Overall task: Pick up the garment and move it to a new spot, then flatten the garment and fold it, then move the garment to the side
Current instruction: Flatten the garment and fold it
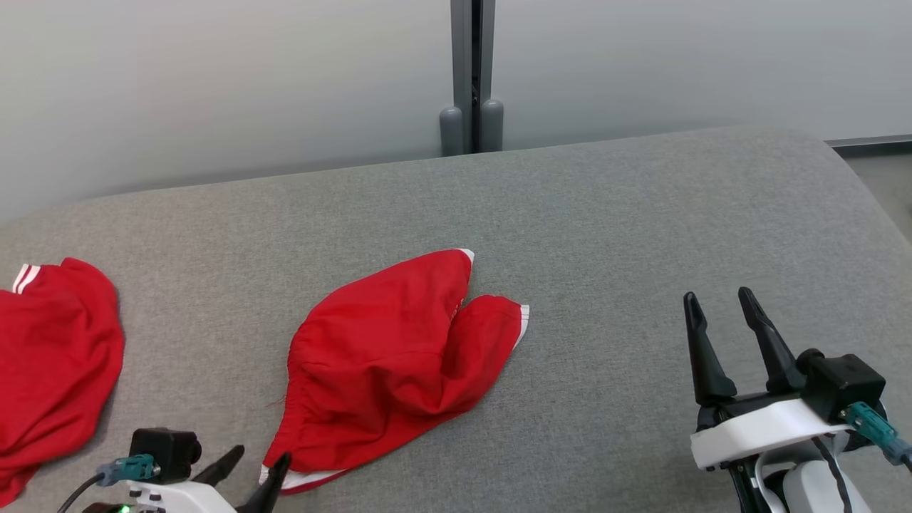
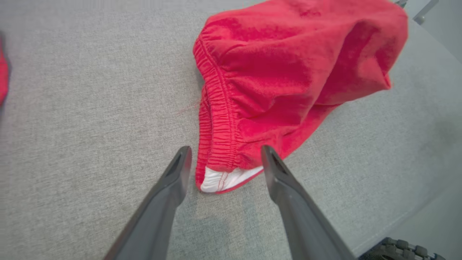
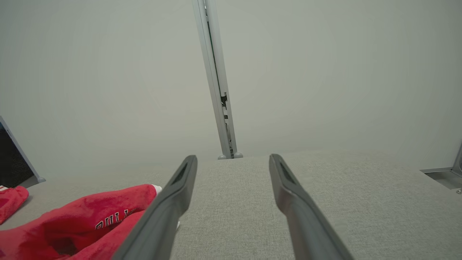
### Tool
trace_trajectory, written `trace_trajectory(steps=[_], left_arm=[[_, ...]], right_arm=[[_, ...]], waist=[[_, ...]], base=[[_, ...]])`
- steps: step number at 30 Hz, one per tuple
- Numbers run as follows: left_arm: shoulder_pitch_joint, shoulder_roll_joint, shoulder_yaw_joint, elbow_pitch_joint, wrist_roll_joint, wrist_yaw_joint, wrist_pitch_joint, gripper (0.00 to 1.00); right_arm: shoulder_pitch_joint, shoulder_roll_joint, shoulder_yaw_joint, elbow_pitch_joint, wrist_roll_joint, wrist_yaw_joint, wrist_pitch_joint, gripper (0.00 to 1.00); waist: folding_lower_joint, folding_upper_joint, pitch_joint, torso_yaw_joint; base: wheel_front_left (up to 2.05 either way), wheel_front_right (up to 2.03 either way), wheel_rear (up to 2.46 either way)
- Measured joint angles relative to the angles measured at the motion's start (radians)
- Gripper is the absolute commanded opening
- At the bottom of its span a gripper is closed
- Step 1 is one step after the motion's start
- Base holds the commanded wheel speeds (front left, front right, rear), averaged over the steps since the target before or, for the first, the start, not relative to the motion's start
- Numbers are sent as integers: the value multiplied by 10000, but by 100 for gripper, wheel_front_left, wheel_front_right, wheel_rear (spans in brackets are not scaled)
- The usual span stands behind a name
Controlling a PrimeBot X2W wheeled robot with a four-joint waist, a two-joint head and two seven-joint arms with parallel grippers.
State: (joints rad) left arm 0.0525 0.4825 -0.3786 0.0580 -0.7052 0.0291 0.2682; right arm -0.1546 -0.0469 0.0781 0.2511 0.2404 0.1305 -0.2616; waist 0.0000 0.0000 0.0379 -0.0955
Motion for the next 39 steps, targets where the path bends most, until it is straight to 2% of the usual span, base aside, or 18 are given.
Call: trace_trajectory(steps=[7, 12, 16, 17, 22, 30, 39], left_arm=[[-176, -253, 336, -353, 443, 257, -1388, 100], [-448, -558, 314, -349, 644, 184, -2169, 100], [-726, -736, 128, -148, 686, -10, -2303, 100], [-726, -736, 128, -148, 686, -10, -2303, 100], [-995, -897, 2, 186, 656, -207, -2401, 100], [-1357, -880, 2, 639, 537, -472, -2535, 100], [-1583, -930, -46, 980, 435, -631, -2646, 100]], right_arm=[[-156, -6, 201, 541, -102, 0, 2, 100], [-1050, -209, 1047, 1365, -29, 2, 604, 100], [-2037, -734, 1496, 2370, 242, 2, 1208, 100], [-2037, -734, 1496, 2370, 242, 2, 1208, 100], [-3036, -1049, 1969, 3975, 899, 2, 2376, 100], [-4331, -1085, 2788, 5678, 1979, 2, 3933, 100], [-5130, -826, 3108, 7010, 2589, 2, 4464, 100]], waist=[[0, 0, 21, 318], [0, 0, 153, 611], [0, 0, 358, 972], [0, 0, 358, 972], [1, 0, 628, 1549], [0, 0, 1089, 2309], [0, 0, 1404, 2720]], base=[[0, 0, 0], [0, 0, 0], [0, 0, 0], [0, 0, 0], [0, 0, 0], [0, 0, 0], [0, 0, 0]])
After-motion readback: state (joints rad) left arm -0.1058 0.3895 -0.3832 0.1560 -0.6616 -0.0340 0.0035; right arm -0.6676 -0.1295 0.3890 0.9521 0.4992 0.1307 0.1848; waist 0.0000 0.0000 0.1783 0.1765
